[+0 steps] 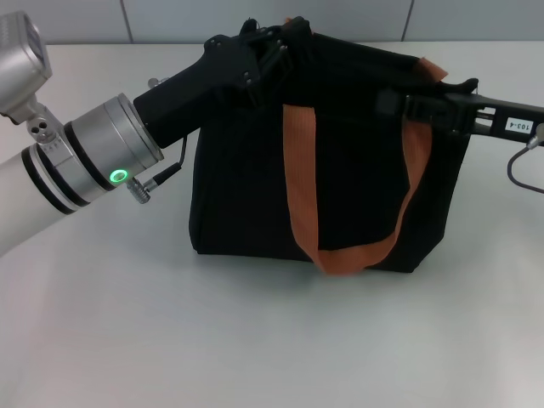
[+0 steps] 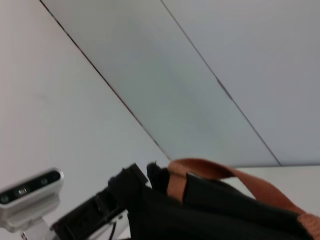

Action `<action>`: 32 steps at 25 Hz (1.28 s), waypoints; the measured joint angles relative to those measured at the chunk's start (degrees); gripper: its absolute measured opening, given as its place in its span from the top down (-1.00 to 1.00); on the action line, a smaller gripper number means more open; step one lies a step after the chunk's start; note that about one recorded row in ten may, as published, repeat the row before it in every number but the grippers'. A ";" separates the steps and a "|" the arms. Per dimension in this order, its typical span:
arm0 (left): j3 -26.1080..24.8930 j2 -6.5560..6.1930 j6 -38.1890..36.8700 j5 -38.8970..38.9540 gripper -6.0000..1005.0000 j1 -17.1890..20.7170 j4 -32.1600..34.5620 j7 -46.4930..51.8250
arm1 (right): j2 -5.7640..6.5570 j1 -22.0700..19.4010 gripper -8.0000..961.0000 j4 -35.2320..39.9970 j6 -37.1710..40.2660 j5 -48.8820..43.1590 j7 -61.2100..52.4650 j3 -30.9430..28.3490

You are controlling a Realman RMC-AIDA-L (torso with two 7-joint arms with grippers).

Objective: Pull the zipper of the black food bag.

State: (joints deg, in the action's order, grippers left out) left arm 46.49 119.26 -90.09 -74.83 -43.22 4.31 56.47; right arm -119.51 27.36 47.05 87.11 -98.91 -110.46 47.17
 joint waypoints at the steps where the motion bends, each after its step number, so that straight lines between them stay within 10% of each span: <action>1: 0.00 0.00 0.00 0.00 0.67 0.00 0.00 0.00 | 0.03 -0.02 0.38 -0.04 0.02 0.27 -0.09 -0.01; 32: 0.00 0.01 -0.47 0.24 0.65 -0.20 0.08 -0.13 | 0.33 0.95 0.46 -0.04 1.82 -0.68 -2.14 0.41</action>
State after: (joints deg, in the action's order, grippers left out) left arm 46.49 119.27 -90.56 -74.59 -43.42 4.39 56.34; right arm -119.18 28.32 47.00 88.93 -99.58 -112.59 47.58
